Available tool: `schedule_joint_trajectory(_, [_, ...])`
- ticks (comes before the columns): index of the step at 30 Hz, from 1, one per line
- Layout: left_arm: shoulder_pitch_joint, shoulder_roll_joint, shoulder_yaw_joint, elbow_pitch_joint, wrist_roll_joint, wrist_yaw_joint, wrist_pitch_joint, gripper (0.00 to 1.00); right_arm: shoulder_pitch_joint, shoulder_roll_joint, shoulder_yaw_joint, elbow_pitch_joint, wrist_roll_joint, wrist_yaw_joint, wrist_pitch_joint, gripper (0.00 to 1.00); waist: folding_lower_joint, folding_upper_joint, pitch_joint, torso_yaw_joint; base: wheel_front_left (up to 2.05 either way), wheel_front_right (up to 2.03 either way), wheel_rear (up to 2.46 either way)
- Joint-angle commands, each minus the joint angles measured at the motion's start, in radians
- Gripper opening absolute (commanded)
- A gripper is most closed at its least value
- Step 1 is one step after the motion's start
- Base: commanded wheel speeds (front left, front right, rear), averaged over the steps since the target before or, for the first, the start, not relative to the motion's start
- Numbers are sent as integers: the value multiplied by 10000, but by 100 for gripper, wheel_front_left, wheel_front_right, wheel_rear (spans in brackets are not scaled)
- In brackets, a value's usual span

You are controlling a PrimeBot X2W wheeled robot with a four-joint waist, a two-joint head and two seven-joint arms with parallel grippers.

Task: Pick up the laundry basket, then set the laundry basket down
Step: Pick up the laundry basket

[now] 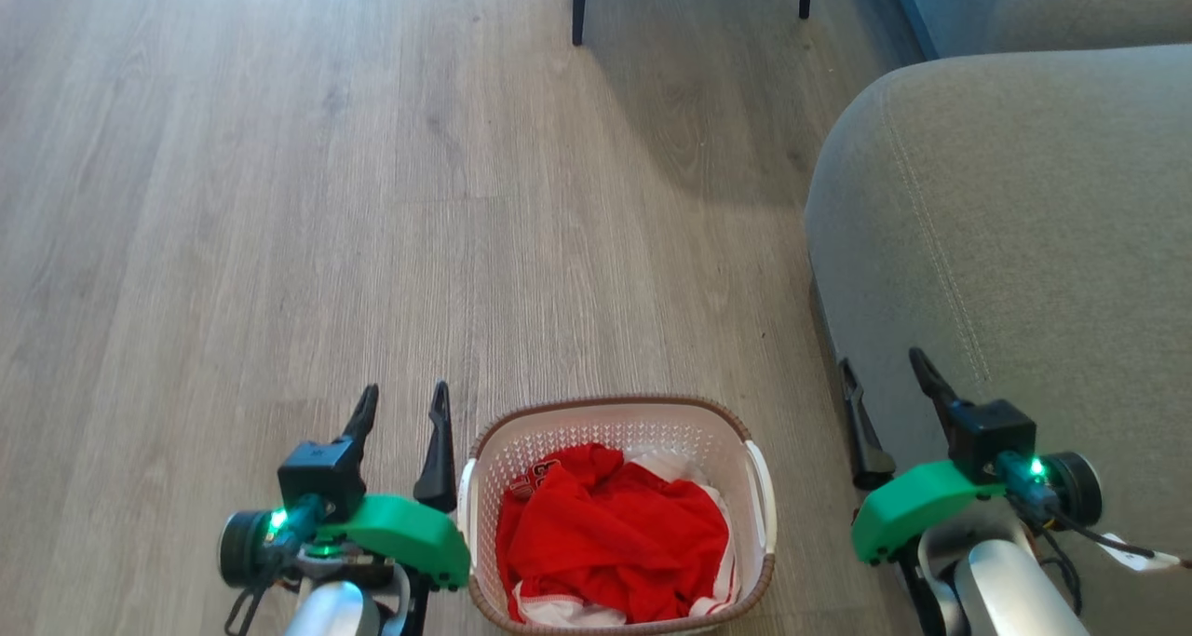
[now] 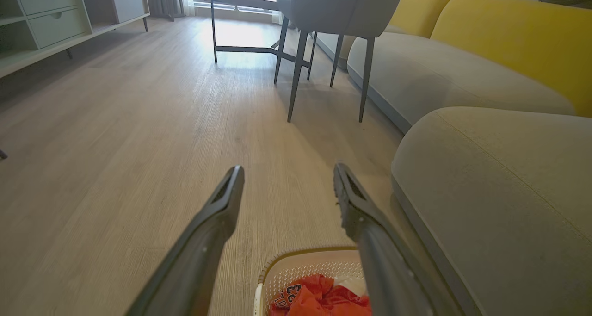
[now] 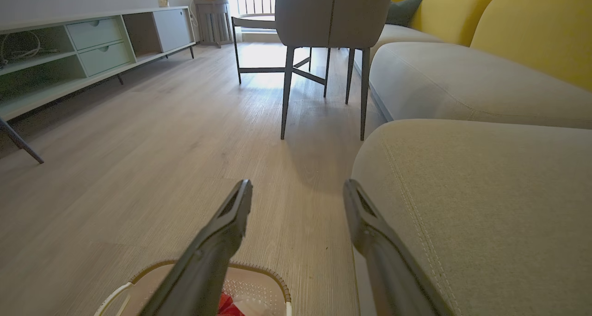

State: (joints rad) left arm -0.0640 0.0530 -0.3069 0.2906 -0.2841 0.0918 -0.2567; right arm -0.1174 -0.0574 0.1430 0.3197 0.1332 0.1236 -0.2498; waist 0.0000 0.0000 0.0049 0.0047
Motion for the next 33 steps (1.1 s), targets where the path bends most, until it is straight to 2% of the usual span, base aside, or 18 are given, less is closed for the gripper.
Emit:
schedule_joint_trajectory(1, [-532,-28,300,-147,-159,2,-51,100,-476,67,283,-155,49,71,-120,100,0,0,64,-12,0,0,0])
schedule_joint_trajectory(9, [-944,-28,-116,1148,-620,-84,-51,100,-1025,-31,503,968,-62,71,-120,100,0,0,958,-76,0,0,0])
schedule_joint_trajectory(20, [-2709,-28,-803,3247,-847,-54,-51,100,-2935,-110,841,3558,485,71,-111,100,0,0,3302,-26,0,0,0])
schedule_joint_trajectory(33, [-4976,-28,-1956,6487,-2037,-599,-51,100,-5133,9,1826,6430,1455,71,216,100,0,0,5481,53,0,0,0])
